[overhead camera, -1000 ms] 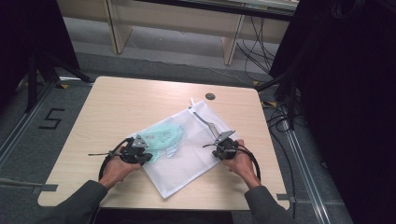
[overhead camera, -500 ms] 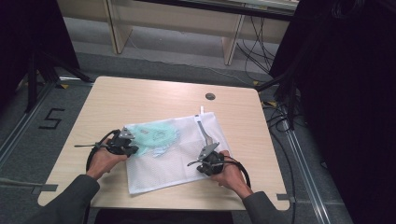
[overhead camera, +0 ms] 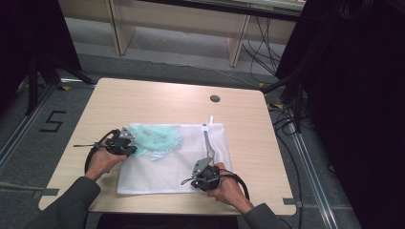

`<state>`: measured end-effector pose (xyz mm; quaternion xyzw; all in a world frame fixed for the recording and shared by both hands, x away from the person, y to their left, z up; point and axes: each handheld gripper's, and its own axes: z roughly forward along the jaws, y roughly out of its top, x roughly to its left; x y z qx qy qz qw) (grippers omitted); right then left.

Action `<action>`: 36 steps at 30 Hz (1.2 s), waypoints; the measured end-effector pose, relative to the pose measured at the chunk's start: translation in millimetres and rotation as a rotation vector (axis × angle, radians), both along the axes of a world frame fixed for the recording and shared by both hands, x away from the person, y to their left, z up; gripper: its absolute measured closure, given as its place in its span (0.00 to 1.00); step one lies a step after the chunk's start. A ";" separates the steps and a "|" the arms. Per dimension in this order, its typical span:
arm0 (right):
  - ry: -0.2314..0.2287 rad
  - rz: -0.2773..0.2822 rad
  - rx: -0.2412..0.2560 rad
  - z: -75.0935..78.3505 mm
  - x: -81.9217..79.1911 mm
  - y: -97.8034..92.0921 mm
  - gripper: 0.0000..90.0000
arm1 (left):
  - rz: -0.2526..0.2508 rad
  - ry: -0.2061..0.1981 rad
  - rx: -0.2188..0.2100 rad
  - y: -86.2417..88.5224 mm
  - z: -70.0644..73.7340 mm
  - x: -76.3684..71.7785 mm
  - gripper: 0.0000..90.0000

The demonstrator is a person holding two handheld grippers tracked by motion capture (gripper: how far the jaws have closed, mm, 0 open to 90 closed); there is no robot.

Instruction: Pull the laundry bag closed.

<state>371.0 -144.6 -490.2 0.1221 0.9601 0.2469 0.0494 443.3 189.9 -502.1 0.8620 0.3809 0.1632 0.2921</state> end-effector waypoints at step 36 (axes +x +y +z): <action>-0.006 -0.086 0.082 17.3 2.6 -54.1 0.78 | -0.186 0.010 -0.207 -57.4 31.1 -50.1 0.70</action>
